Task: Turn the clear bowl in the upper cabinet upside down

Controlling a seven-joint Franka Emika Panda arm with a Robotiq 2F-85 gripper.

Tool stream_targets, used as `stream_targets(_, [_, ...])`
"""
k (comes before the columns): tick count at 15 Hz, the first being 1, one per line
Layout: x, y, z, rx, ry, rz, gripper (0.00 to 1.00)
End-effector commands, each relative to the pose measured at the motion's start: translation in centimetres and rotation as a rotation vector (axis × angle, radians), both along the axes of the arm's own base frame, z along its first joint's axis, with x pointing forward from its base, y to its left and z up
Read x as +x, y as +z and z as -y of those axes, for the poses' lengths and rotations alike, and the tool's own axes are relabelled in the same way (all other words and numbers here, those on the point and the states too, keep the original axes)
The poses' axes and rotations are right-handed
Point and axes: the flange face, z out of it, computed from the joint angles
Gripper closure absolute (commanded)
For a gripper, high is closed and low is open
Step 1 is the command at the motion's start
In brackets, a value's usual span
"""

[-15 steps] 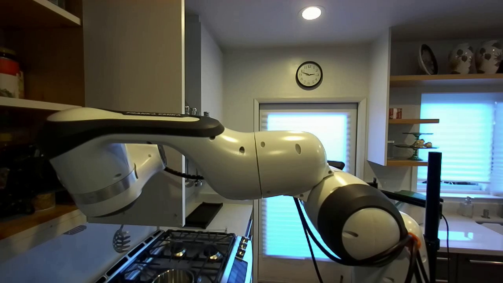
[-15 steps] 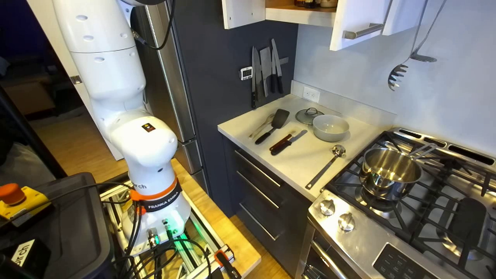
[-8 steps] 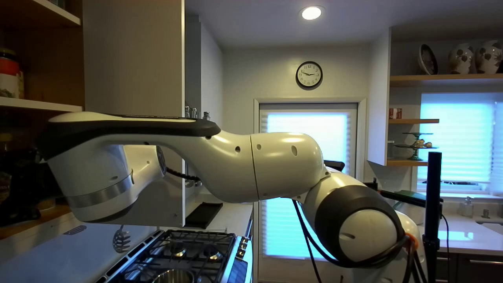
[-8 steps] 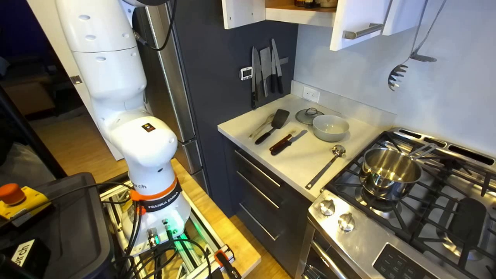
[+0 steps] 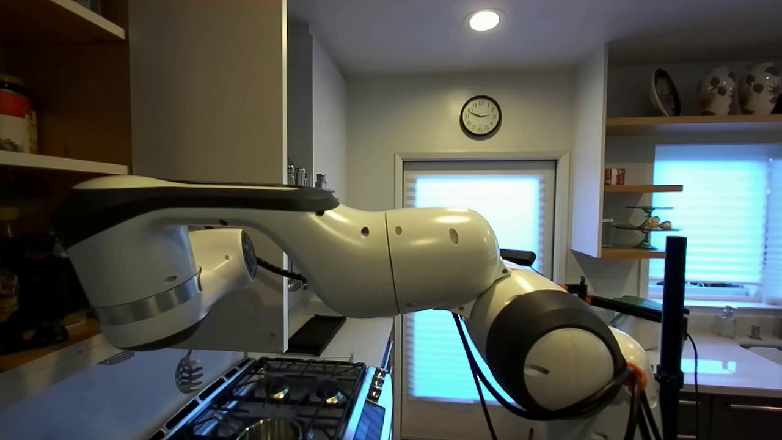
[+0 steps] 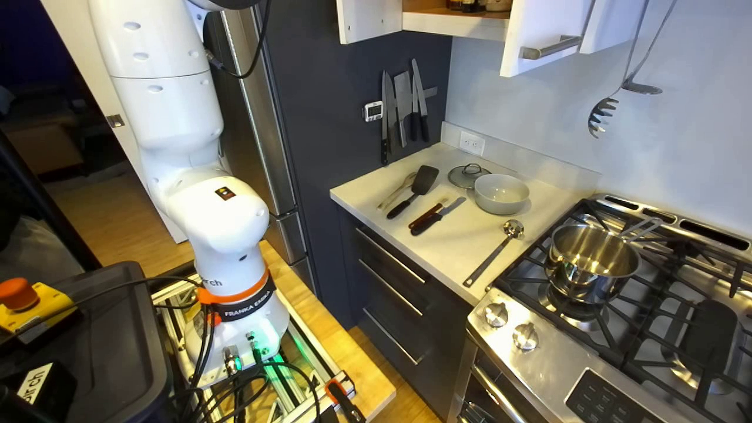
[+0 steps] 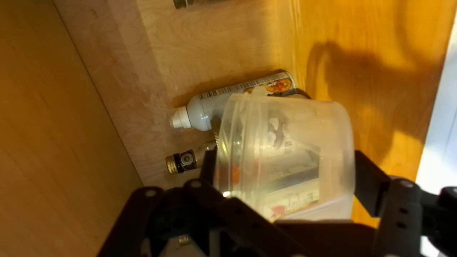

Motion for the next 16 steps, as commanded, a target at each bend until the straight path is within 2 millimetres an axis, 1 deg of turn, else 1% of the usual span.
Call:
stream_targets(1, [0.3, -0.9, -0.4, -0.062, -0.006, 0.005, 0.37])
stream_targets(2, [0.5, -0.6, -0.6, -0.059, -0.006, -0.005, 0.37])
stream_targets(4, [0.6, -1.9, -0.5, -0.068, 0.000, -0.015, 0.37])
stream_targets(5, [1.0, -1.7, -0.8, -0.073, 0.003, -0.024, 0.37])
stream_targets(7, [1.3, -2.5, -0.8, -0.087, 0.008, -0.027, 0.37])
stream_targets(8, [1.6, -2.3, -1.0, -0.092, 0.009, -0.031, 0.37])
stream_targets(12, [1.7, -3.2, -0.8, -0.110, 0.017, -0.048, 0.37])
stream_targets(13, [1.6, -3.5, -0.7, -0.111, 0.019, -0.055, 0.09])
stream_targets(14, [1.5, -3.6, -0.6, -0.113, 0.018, -0.059, 0.02])
stream_targets(16, [1.4, -3.6, -0.4, -0.119, 0.014, -0.058, 0.00])
